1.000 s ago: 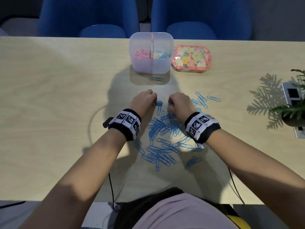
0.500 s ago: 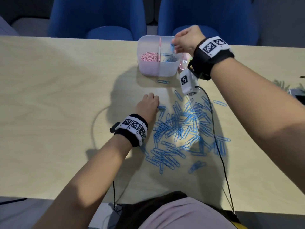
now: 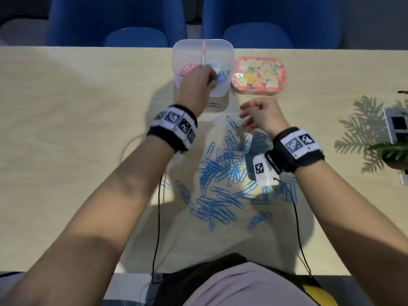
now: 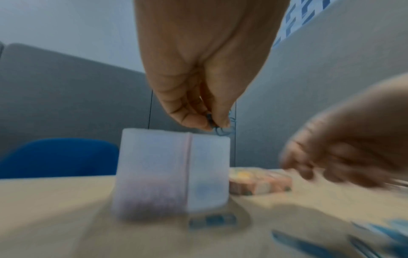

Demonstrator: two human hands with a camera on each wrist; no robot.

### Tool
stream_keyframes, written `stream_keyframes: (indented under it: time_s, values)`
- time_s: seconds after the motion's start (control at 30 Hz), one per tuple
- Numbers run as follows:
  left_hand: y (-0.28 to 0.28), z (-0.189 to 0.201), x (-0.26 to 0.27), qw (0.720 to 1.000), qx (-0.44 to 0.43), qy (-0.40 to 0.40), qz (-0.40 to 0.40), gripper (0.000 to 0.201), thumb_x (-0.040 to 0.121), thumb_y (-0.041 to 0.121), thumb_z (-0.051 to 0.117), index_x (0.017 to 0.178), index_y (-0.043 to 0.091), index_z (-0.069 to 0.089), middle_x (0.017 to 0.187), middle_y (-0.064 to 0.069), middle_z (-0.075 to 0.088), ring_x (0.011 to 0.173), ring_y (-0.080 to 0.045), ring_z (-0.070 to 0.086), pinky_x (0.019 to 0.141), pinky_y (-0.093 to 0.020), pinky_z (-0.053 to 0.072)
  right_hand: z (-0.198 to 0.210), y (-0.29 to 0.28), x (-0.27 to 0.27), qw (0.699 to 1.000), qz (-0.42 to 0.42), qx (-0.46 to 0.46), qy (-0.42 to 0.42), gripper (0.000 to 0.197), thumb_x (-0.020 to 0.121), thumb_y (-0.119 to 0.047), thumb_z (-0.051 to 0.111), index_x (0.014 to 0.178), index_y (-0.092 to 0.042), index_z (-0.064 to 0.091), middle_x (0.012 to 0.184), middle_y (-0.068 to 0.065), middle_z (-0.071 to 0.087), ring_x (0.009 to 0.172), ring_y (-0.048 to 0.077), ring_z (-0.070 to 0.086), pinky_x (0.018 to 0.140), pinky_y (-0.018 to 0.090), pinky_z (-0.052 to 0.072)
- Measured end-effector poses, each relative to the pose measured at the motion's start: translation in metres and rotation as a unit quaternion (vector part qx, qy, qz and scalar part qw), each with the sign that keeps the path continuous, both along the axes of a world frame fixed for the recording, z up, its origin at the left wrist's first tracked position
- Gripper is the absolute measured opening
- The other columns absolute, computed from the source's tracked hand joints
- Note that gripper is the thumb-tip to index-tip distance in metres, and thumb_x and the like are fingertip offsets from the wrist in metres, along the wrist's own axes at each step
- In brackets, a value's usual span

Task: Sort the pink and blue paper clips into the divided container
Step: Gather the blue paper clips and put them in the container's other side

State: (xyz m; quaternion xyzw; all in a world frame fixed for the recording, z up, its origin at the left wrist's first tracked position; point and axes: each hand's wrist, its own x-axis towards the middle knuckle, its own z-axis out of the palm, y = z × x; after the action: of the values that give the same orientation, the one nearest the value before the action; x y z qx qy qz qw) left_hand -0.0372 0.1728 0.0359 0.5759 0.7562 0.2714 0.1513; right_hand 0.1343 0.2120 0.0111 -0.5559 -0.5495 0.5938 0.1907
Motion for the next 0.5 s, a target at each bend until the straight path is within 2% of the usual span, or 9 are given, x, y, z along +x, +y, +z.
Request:
stream_keyframes:
  time_s: [0.1,0.17,0.23,0.27,0.3,0.33,0.4,0.43,0.5]
  values:
    - [0.038,0.010,-0.013,0.999,0.001,0.024,0.039,0.021,0.091,0.016,0.052,0.109,0.009,0.059,0.111,-0.010,0.065,0.106,-0.024,0.057,0.089,-0.028,0.038,-0.017,-0.010,0.011,1.000,0.023,-0.008,-0.015,0.022,0.087,0.010,0.039,0.093,0.001,0.058,0.069,0.011,0.056,0.030,0.007,0.053,0.030,0.017,0.041]
    - [0.051,0.013,-0.019,0.999,0.002,0.035,0.039,0.026,0.088,0.019,0.056,0.112,0.009,0.058,0.109,-0.010,0.067,0.106,-0.024,0.057,0.091,-0.030,0.040,-0.024,-0.010,0.013,0.997,0.057,0.009,-0.051,0.023,0.086,0.009,0.039,0.088,-0.003,0.059,0.069,0.011,0.059,0.033,0.006,0.055,0.032,0.018,0.043]
    - [0.053,0.015,-0.021,0.998,0.004,0.053,0.026,0.033,0.087,0.026,0.059,0.116,0.009,0.057,0.115,-0.009,0.064,0.109,-0.024,0.053,0.093,-0.029,0.037,-0.026,-0.007,0.011,0.992,0.085,0.045,-0.085,0.025,0.085,0.008,0.040,0.087,-0.004,0.061,0.072,0.012,0.062,0.035,0.004,0.056,0.035,0.019,0.045]
    - [0.052,0.015,-0.023,0.998,0.010,0.062,0.019,0.034,0.087,0.029,0.060,0.116,0.010,0.058,0.118,-0.009,0.061,0.110,-0.024,0.052,0.094,-0.029,0.037,-0.025,-0.005,0.007,0.987,0.099,0.072,-0.100,0.025,0.084,0.007,0.041,0.088,-0.004,0.063,0.073,0.012,0.063,0.038,0.004,0.058,0.039,0.020,0.047]
    - [0.048,0.015,-0.024,0.997,0.023,0.065,0.014,0.033,0.087,0.031,0.060,0.113,0.011,0.060,0.119,-0.009,0.059,0.109,-0.024,0.052,0.094,-0.029,0.038,-0.024,-0.004,0.003,0.981,0.114,0.104,-0.115,0.026,0.083,0.006,0.042,0.089,-0.004,0.065,0.076,0.012,0.065,0.047,0.006,0.062,0.048,0.023,0.051]
    - [0.041,0.015,-0.026,0.997,0.041,0.057,0.014,0.030,0.086,0.031,0.061,0.109,0.012,0.062,0.117,-0.010,0.057,0.104,-0.022,0.052,0.091,-0.029,0.040,-0.023,-0.002,-0.003,0.973,0.130,0.138,-0.134,0.026,0.083,0.004,0.043,0.090,-0.004,0.067,0.082,0.013,0.067,0.061,0.012,0.066,0.061,0.027,0.054]
    - [0.020,0.014,-0.027,0.997,0.064,0.027,0.018,0.022,0.087,0.028,0.059,0.101,0.011,0.063,0.111,-0.011,0.056,0.090,-0.014,0.051,0.082,-0.028,0.045,-0.020,0.001,-0.014,0.954,0.160,0.190,-0.168,0.027,0.084,0.001,0.046,0.098,-0.002,0.068,0.101,0.015,0.069,0.092,0.025,0.064,0.086,0.033,0.050]
    - [0.004,0.012,-0.027,0.997,0.065,0.020,0.018,0.019,0.087,0.025,0.058,0.098,0.010,0.063,0.107,-0.011,0.056,0.085,-0.012,0.049,0.079,-0.027,0.044,-0.020,0.002,-0.021,0.947,0.176,0.204,-0.176,0.027,0.085,0.000,0.046,0.102,-0.001,0.067,0.109,0.015,0.067,0.101,0.028,0.061,0.091,0.034,0.047]
    - [-0.034,0.002,-0.028,0.999,0.040,0.017,0.017,0.015,0.087,0.019,0.057,0.095,0.009,0.063,0.101,-0.013,0.059,0.078,-0.015,0.050,0.075,-0.027,0.040,-0.022,0.003,-0.035,0.928,0.220,0.236,-0.188,0.027,0.087,-0.002,0.046,0.106,0.003,0.064,0.113,0.019,0.064,0.104,0.032,0.058,0.090,0.036,0.045]
